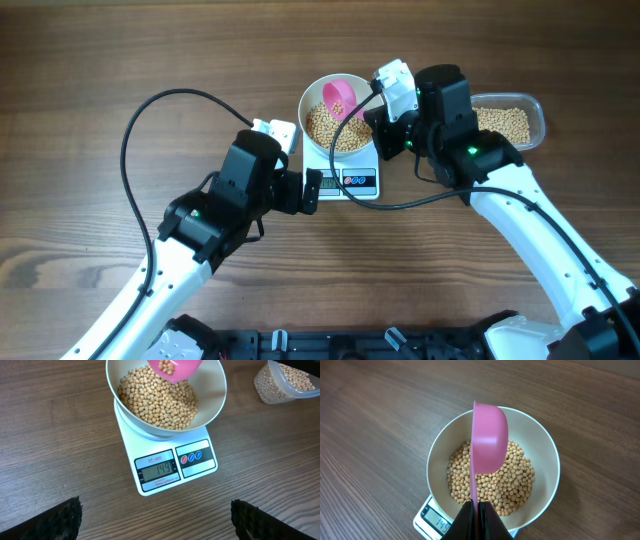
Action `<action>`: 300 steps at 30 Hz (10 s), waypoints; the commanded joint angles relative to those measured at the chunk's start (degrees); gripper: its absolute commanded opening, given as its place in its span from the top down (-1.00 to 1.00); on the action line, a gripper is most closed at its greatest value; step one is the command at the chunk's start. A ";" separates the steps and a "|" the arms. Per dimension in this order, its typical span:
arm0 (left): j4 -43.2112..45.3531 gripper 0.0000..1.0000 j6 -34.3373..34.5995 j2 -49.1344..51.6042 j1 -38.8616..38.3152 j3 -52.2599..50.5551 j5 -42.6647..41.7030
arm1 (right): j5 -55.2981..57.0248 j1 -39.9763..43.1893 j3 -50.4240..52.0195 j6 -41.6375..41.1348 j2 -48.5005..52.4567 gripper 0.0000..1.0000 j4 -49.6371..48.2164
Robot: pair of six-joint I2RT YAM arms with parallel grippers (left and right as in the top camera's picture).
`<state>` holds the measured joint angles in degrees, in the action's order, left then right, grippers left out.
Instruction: Scoop item into bowl and weigh 150g on scale
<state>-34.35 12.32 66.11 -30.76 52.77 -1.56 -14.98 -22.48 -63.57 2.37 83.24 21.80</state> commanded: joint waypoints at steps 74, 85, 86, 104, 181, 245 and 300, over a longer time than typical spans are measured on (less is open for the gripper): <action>0.20 -1.00 -0.07 0.35 -0.26 0.85 -0.50 | 0.11 -0.02 -0.55 15.19 -1.07 0.91 4.22; 0.20 -1.00 -0.07 0.35 -0.26 0.85 -0.50 | 0.52 0.00 -0.55 9.38 -1.07 0.92 -0.44; 0.20 -1.00 -0.07 0.35 -0.26 0.85 -0.50 | 0.52 0.00 -0.55 9.03 -1.07 0.91 -0.42; 0.20 -1.00 -0.07 0.35 -0.26 0.85 -0.50 | 0.55 0.00 -0.55 9.03 -1.07 0.91 -0.37; 0.20 -1.00 -0.07 0.35 -0.26 0.85 -0.48 | -8.11 49.03 -0.57 -30.62 5.99 -0.99 18.58; 0.20 -1.00 -0.07 0.35 -0.26 0.87 -0.50 | 5.14 49.03 -0.59 -22.47 -19.82 -0.99 44.09; 0.20 -1.00 -0.07 0.35 -0.26 0.87 -0.48 | 9.11 36.89 47.47 -5.38 -83.03 -1.00 -0.81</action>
<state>-34.35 12.32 66.11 -30.76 52.77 -1.56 -3.55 14.76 -18.94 -3.73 1.78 23.38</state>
